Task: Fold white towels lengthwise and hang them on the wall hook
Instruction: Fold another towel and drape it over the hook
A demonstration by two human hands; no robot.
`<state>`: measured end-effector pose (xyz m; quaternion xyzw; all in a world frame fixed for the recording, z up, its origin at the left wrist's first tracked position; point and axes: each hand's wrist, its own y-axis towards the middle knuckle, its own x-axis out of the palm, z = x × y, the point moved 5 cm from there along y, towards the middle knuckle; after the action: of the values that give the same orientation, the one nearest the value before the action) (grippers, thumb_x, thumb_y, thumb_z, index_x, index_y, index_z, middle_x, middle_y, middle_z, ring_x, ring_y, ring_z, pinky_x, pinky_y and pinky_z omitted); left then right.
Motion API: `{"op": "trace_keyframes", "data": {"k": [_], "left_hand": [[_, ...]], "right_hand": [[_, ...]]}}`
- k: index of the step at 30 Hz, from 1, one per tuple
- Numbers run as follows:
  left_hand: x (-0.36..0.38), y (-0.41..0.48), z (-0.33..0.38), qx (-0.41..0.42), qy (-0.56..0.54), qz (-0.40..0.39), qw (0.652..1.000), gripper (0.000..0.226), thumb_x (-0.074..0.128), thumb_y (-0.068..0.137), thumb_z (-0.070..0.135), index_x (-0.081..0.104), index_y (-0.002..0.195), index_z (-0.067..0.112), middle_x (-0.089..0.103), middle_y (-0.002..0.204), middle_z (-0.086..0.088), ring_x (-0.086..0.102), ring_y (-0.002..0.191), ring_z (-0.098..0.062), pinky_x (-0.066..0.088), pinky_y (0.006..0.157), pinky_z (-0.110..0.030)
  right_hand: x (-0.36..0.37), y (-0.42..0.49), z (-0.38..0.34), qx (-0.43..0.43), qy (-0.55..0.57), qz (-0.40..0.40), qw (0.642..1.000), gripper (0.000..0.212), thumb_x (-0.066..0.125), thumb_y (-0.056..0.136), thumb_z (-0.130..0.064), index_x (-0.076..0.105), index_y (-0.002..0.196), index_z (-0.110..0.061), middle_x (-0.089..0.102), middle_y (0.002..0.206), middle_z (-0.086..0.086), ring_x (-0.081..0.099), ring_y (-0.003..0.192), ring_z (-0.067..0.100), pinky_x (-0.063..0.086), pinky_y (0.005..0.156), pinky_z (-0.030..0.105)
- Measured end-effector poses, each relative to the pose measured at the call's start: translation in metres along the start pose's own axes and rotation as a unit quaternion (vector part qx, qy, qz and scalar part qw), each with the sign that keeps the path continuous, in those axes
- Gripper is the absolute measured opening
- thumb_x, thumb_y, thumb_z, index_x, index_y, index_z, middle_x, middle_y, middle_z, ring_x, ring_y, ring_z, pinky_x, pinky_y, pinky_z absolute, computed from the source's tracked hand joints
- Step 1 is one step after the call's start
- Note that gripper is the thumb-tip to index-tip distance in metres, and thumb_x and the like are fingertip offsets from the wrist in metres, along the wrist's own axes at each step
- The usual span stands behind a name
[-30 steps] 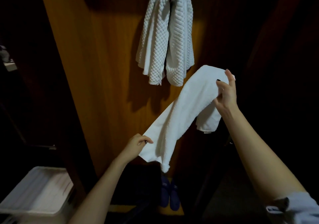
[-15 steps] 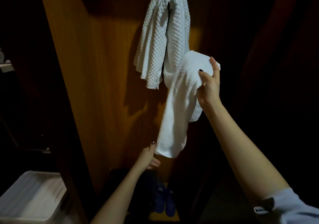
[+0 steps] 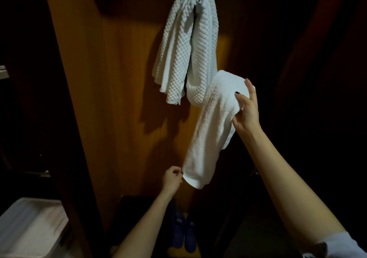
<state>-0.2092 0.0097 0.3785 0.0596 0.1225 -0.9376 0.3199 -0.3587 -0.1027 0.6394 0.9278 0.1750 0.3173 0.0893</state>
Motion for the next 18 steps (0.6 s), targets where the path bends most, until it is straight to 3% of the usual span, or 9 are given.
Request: {"op": "trace_keyframes", "data": {"k": [2,5,8,10,14,18], "left_hand": [[-0.001,0.001,-0.005,-0.007,-0.023,-0.003,1.000,0.023,0.053,0.097,0.017,0.057,0.118,0.010,0.064,0.106,-0.012,0.064,0.085,-0.023,0.053,0.078,-0.036],[0.006,-0.002,-0.008,-0.007,-0.068,-0.022,0.997,0.025,0.055,0.097,0.024,0.054,0.119,0.012,0.065,0.107,-0.014,0.067,0.088,-0.025,0.055,0.078,-0.034],[0.006,-0.001,-0.008,0.008,-0.072,0.023,0.997,0.024,0.057,0.095,0.017,0.056,0.116,0.005,0.063,0.108,-0.015,0.066,0.088,-0.026,0.056,0.077,-0.035],[0.004,0.001,-0.008,0.009,-0.079,0.032,0.996,0.026,0.059,0.093,0.014,0.055,0.117,0.004,0.061,0.110,-0.016,0.064,0.094,-0.029,0.055,0.078,-0.037],[0.011,0.004,-0.006,-0.008,-0.105,-0.027,0.994,0.035,0.063,0.090,0.010,0.051,0.122,0.002,0.060,0.111,-0.018,0.061,0.100,-0.028,0.054,0.080,-0.033],[0.015,0.006,-0.011,-0.025,-0.101,-0.041,0.994,0.033,0.058,0.090,0.002,0.055,0.122,-0.003,0.062,0.116,-0.017,0.061,0.105,-0.026,0.054,0.086,-0.037]], "right_hand": [[-0.004,0.000,-0.001,0.012,0.024,-0.008,1.000,0.051,0.044,0.093,0.005,0.052,0.131,-0.030,0.052,0.122,0.007,0.071,0.086,0.011,0.057,0.071,0.029],[-0.009,-0.001,-0.003,0.024,0.035,-0.012,0.999,0.050,0.043,0.093,0.004,0.052,0.128,-0.031,0.052,0.124,0.006,0.065,0.105,0.022,0.057,0.072,0.031],[-0.013,-0.001,-0.003,0.030,0.035,-0.002,0.999,0.050,0.044,0.092,0.005,0.053,0.125,-0.032,0.049,0.128,0.006,0.059,0.118,0.028,0.056,0.084,0.037],[-0.017,-0.001,-0.005,0.031,0.043,0.006,0.999,0.050,0.044,0.092,0.006,0.055,0.122,-0.031,0.047,0.132,0.006,0.059,0.118,0.028,0.054,0.089,0.040],[-0.026,0.000,-0.013,0.030,0.065,0.013,0.997,0.051,0.043,0.091,0.007,0.053,0.126,-0.030,0.054,0.119,0.005,0.059,0.118,0.029,0.055,0.083,0.035],[-0.042,0.000,-0.021,0.014,0.045,0.028,0.998,0.051,0.044,0.092,0.006,0.051,0.129,-0.030,0.056,0.117,0.005,0.058,0.121,0.030,0.050,0.095,0.042]]}}
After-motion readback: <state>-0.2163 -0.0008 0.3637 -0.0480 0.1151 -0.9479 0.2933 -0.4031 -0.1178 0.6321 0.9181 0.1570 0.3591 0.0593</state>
